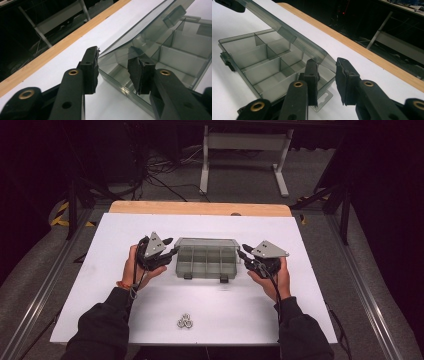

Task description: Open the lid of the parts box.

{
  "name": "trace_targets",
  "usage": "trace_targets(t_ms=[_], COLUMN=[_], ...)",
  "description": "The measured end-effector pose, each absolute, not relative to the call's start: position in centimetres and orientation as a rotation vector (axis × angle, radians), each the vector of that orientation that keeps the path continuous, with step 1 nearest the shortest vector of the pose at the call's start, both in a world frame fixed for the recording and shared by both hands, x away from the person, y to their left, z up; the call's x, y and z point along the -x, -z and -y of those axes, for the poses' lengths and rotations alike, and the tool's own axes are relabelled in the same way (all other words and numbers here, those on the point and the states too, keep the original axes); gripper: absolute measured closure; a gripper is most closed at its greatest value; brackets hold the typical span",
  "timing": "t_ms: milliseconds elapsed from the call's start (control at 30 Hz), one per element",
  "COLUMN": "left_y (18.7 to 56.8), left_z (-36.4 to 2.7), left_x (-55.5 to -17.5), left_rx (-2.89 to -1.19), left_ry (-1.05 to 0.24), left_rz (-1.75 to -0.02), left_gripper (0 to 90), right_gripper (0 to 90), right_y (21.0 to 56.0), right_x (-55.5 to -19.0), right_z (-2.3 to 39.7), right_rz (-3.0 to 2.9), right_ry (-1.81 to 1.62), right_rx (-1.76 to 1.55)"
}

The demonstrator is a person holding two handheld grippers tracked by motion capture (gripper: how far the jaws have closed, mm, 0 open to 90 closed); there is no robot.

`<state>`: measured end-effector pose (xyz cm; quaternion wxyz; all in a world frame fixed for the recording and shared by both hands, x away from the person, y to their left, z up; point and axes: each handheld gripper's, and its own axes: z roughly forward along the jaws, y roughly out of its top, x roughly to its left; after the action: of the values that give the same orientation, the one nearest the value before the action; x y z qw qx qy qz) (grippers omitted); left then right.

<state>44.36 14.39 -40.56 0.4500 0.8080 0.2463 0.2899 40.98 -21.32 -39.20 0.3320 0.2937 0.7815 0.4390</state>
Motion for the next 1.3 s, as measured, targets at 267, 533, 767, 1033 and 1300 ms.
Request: trace_targets(t_ms=[267, 533, 767, 1033, 1300], left_y=[39.8, 38.9, 38.6, 38.0, 37.9], left_z=[-14.2, -13.9, -13.6, -13.4, -13.3], left_x=[-45.0, -45.8, -46.5, -47.4, -48.2], left_rx=[-2.002, -2.009, -2.000, -1.998, -1.984], left_ry=[-0.713, -0.698, -0.696, -0.703, -0.693], left_rz=[-0.598, -0.600, -0.618, -0.630, -0.664], left_gripper=[66.3, 71.0, 70.7, 72.4, 73.4], right_gripper=[73.0, 74.7, 75.4, 78.3, 80.5], right_y=[38.3, 37.6, 37.0, 36.6, 36.4], right_x=[-41.8, -42.7, -43.5, -44.4, -45.4], right_z=[21.2, 21.6, 21.5, 21.2, 21.0], right_rz=[-2.045, -2.052, -2.043, -2.023, -1.996], right_ry=[-1.142, -1.155, -1.166, -1.186, -1.203], right_rx=[-0.777, -0.814, -0.833, -0.867, -0.896])
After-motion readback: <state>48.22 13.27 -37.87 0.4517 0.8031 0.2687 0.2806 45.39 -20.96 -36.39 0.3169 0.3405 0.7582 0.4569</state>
